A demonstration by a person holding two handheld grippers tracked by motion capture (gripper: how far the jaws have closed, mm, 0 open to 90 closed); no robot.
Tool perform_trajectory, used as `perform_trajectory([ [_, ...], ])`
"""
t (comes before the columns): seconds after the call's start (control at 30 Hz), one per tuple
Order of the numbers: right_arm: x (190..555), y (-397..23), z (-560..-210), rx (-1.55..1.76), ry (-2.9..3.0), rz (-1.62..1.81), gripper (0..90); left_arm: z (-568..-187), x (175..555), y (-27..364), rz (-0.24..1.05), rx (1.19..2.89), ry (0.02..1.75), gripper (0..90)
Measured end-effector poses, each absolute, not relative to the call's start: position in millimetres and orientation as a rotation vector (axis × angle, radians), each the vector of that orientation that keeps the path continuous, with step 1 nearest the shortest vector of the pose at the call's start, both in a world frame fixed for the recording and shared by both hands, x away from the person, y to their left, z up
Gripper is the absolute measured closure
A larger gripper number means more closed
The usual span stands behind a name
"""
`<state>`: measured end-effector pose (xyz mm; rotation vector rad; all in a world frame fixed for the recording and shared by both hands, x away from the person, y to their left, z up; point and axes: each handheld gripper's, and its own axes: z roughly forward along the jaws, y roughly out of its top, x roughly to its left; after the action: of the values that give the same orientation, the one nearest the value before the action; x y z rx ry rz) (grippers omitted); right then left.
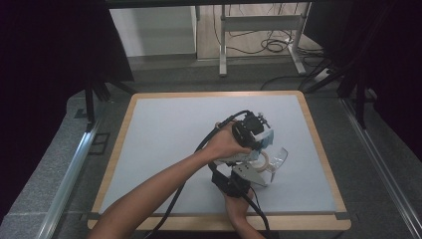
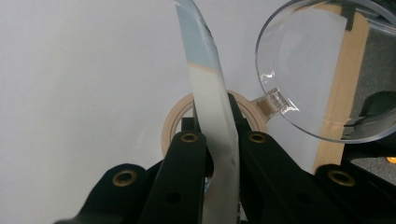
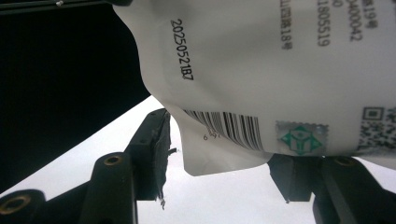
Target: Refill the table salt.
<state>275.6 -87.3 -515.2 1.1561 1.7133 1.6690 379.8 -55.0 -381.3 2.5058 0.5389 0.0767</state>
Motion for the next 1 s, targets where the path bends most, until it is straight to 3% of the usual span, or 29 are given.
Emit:
perform_trajectory([
  [1.0,274.4,-86.9,-514.8,1.161,1.706,1.673,45.0,-384.1,379.2,-55.9,0.079,2.518,0.533,90.0],
])
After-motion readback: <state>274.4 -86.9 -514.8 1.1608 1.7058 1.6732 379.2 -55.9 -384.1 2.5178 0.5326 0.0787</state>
